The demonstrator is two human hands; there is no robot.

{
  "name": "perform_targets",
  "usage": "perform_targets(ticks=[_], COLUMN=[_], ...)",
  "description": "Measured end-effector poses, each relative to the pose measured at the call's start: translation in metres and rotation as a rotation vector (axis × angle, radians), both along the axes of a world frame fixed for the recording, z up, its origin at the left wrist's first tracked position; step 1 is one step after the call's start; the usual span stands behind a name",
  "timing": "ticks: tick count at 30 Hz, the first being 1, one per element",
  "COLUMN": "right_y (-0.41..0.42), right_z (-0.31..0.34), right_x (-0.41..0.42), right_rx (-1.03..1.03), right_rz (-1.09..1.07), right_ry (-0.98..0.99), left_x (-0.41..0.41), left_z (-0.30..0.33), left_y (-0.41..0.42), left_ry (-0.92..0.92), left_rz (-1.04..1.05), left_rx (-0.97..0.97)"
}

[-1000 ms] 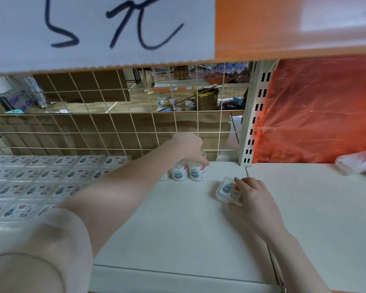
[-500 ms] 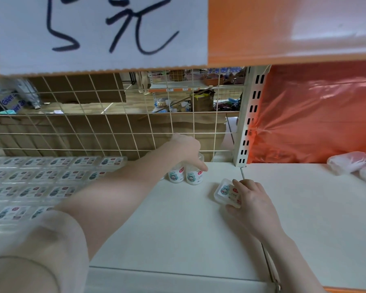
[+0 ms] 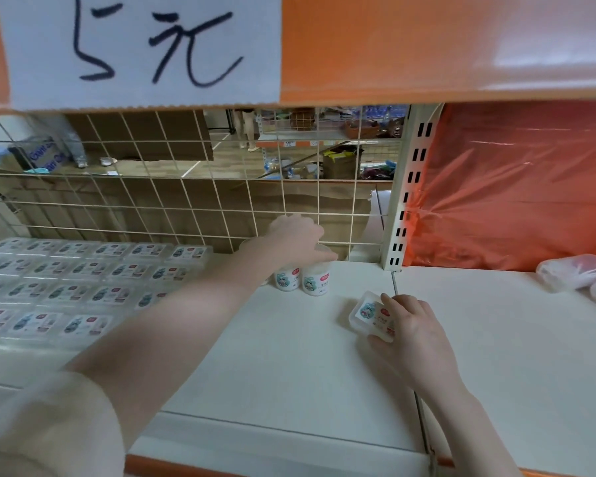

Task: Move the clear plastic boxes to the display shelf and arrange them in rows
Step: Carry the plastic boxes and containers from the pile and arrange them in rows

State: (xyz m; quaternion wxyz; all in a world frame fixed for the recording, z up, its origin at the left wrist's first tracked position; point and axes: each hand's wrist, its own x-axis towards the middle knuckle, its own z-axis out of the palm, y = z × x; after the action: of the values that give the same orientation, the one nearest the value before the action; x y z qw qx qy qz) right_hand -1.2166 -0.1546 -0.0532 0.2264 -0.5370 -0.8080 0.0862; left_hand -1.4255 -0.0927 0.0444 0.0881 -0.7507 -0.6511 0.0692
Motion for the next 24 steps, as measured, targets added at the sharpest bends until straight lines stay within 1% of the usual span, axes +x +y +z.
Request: perform_targets(ticks=[3, 7, 12, 16, 19, 20, 24], right_y=[-0.003, -0.007, -0.016, -0.030, -0.044, -0.049, -0.075], right_z=[-0.004, -0.008, -0.006, 0.002, 0.005, 0.006, 0.005], right_x=[0.000, -0.006, -0.027, -0.058, -0.085, -0.095, -0.142], right_rx=[0.023, 0.041, 0.055, 0.073, 0.094, 0.102, 0.132], right_rz=[0.028, 0.080, 0.144, 0.199, 0.249, 0.265, 0.289], right_ry=[0.014, 0.026, 0.031, 0.048, 0.065, 0.061, 0.051], left_x=[-0.012, -0.036, -0.070, -0.102, -0.129, -0.139, -0.187], left_z=[-0.007, -0.025, -0.045, -0.054, -0.059, -0.060, -0.068], left_y=[-0.020, -0.051, -0.098, -0.142, -0.173, -0.184, -0.223], left_ry=[-0.047, -0.173, -0.216, -0.254, -0.344, -0.376, -0.368], left_rz=[0.000, 0.095, 0.296, 0.400, 0.432, 0.451, 0.477], left_rx=[0.156, 0.281, 0.303, 0.299, 0.373, 0.371, 0.356])
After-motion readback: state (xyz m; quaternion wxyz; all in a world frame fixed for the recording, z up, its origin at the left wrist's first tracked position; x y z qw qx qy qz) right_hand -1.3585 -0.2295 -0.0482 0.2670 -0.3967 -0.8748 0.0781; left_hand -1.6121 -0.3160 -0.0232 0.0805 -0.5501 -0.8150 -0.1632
